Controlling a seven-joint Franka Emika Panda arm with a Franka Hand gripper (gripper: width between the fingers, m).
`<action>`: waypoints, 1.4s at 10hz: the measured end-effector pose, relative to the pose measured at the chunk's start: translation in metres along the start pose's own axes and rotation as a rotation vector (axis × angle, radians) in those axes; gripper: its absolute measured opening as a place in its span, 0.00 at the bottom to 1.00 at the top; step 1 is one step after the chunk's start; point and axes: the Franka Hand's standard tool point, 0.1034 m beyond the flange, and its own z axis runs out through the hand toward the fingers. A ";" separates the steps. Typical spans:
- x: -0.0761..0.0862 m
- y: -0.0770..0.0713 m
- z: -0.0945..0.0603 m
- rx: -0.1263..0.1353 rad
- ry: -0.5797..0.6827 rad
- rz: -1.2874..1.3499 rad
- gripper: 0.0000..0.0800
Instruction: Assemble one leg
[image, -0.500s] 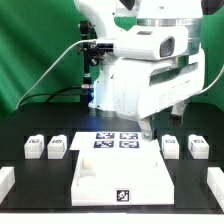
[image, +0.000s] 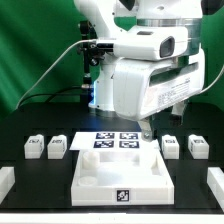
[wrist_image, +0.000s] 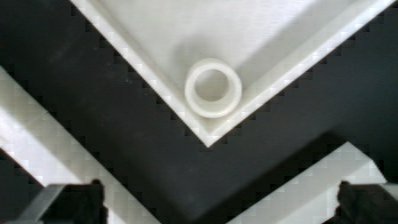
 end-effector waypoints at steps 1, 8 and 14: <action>0.000 0.000 0.000 0.000 0.000 0.000 0.81; -0.082 -0.033 0.031 0.003 0.000 -0.560 0.81; -0.120 -0.068 0.070 0.005 0.007 -0.646 0.81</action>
Offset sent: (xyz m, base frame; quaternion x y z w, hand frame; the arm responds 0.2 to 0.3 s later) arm -0.0753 -0.0036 -0.0094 0.0199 -0.0182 -0.1137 0.9932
